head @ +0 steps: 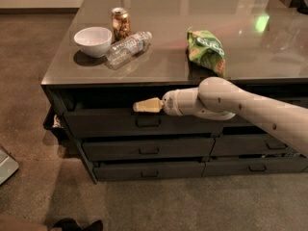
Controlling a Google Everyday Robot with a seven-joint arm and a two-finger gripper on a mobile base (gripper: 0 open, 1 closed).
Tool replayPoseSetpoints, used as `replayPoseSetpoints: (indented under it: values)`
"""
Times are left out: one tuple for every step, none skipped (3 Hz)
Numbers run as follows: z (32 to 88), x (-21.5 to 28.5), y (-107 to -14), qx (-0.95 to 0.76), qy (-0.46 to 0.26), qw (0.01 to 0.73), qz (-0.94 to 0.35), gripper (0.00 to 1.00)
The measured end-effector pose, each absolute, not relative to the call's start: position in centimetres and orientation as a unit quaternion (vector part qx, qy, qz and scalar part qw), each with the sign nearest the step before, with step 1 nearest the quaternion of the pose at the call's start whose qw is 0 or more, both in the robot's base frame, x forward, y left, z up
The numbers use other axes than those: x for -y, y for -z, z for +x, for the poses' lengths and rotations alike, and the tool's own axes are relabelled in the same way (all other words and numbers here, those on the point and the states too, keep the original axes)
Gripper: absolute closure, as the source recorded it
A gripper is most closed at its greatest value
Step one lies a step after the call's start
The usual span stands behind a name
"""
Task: Open top drawer
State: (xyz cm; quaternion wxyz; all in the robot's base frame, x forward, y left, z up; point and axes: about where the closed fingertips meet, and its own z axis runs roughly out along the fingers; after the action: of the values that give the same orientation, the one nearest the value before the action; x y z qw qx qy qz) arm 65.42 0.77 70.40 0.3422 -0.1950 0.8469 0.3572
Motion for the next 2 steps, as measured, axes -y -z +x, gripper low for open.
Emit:
replayPoseSetpoints:
  values:
    - [64.89, -0.62, -70.13, -0.851, -0.356, 0.331, -0.197, 0.20]
    - [64.88, -0.62, -70.32, -0.851, -0.356, 0.331, -0.197, 0.30]
